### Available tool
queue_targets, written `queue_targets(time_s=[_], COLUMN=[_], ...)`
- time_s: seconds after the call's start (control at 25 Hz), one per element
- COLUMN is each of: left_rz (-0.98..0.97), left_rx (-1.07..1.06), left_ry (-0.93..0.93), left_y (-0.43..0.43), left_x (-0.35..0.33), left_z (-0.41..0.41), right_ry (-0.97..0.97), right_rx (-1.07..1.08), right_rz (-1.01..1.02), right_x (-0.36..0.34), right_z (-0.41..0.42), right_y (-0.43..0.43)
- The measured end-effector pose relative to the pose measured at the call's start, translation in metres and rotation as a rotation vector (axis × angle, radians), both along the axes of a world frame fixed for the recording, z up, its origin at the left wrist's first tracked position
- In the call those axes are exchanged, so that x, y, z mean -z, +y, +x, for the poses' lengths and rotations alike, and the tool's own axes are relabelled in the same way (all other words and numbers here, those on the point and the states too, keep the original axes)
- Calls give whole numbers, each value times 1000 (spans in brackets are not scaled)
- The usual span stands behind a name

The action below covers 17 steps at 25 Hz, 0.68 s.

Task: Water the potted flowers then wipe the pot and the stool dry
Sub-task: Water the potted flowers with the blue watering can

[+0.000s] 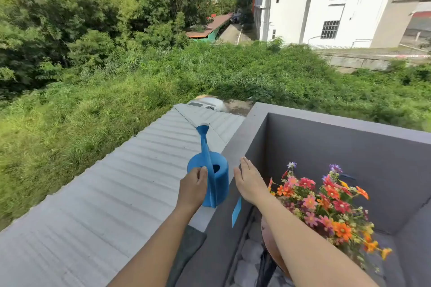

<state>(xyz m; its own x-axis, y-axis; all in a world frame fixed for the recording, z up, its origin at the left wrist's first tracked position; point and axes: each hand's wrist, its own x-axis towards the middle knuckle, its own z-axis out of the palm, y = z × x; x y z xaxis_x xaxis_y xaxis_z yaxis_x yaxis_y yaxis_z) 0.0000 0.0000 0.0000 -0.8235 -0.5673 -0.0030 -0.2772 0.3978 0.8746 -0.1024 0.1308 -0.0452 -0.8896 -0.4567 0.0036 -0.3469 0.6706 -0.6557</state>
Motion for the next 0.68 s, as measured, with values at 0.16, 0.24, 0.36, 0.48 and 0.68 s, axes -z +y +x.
queue_targets(time_s=[0.16,0.24,0.36,0.48,0.68], left_rz=[356,458,470,410,310], left_rx=[-3,-25,-63,-113,-179], left_ry=[47,107,182,237,280], left_y=[10,19,32,39,35], left_x=[32,42,50,60,61], left_z=[-17,-24,-30,-31,-33], right_ry=[-124,-238,-357,-425,-461], right_rx=[24,-6,-8,79,141], right_rz=[-107,-245,-458,-637,-726], right_x=[27,41,54,63,60], right_z=[-29,-38,-41,-37,-35], right_y=[-17,-29,-45,-56,-59])
